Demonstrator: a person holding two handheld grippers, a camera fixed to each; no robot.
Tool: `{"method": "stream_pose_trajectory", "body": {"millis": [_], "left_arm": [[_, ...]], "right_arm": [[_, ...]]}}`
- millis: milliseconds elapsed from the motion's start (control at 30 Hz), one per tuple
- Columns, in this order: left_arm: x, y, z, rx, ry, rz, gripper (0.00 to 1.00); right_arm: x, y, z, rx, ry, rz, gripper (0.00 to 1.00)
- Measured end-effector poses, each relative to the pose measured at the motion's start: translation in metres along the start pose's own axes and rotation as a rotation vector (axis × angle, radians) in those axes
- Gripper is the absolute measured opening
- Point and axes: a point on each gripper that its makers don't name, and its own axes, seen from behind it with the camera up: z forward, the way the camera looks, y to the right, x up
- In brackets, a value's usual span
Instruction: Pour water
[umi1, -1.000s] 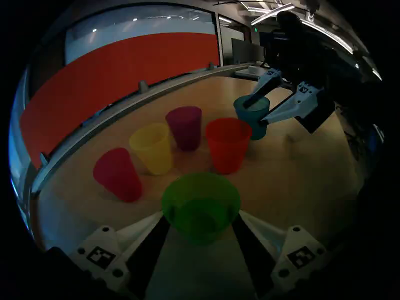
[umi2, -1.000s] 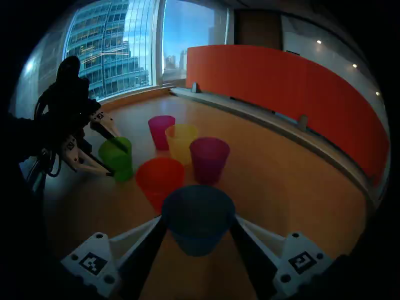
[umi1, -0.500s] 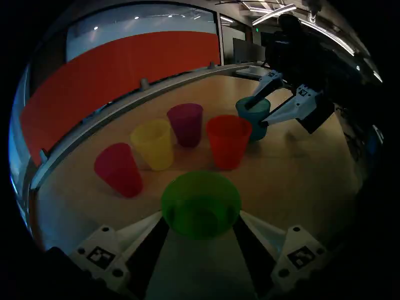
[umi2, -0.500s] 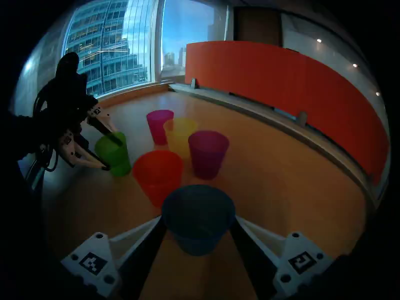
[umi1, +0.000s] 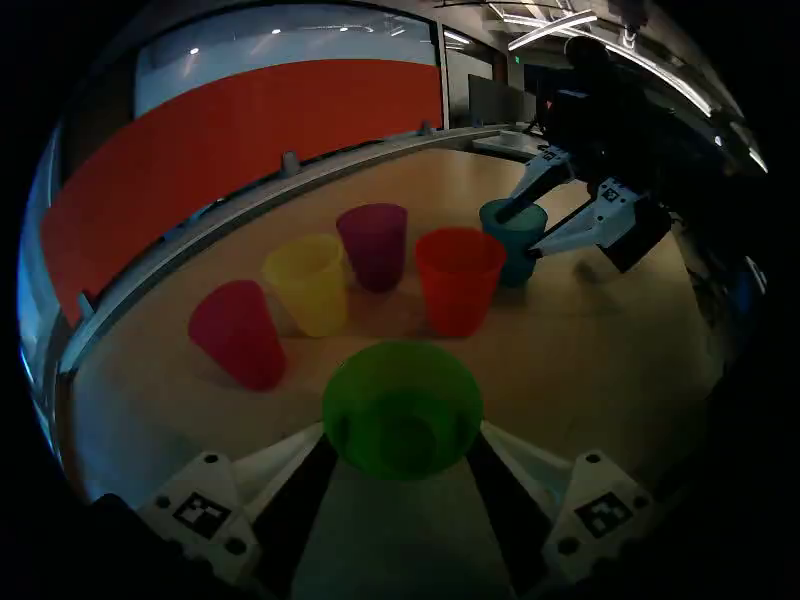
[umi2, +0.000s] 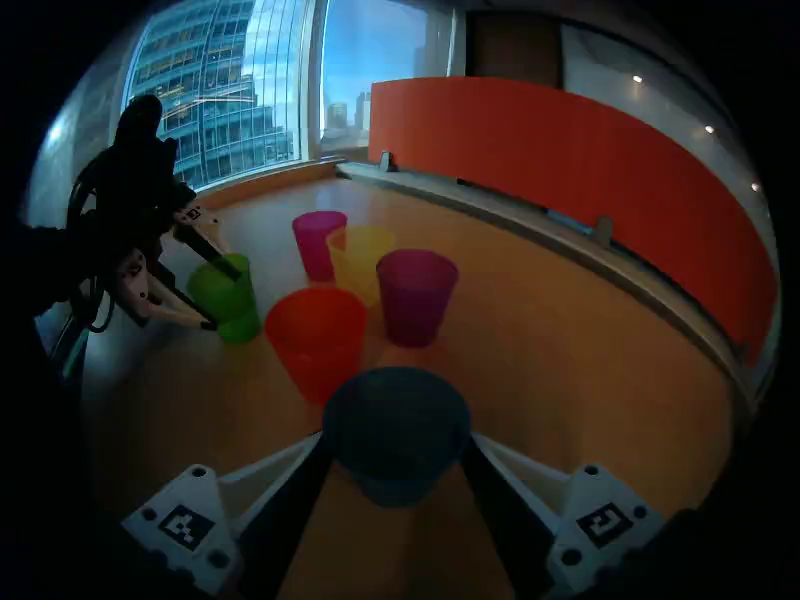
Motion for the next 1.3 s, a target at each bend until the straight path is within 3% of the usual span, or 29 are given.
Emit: {"method": "stream_pose_trajectory", "body": {"millis": [533,733,1300], "left_arm": [[-0.002,-0.003,0.000,0.000,-0.010,-0.016,0.83],[-0.002,-0.001,0.000,-0.014,-0.016,-0.029,0.87],[-0.010,-0.003,-0.008,0.003,-0.027,-0.027,0.90]], "right_arm": [[-0.010,0.001,-0.001,-0.012,-0.013,-0.005,0.91],[-0.011,-0.001,0.000,-0.012,-0.018,-0.010,1.00],[-0.013,0.000,-0.011,-0.025,-0.011,0.002,1.00]]}}
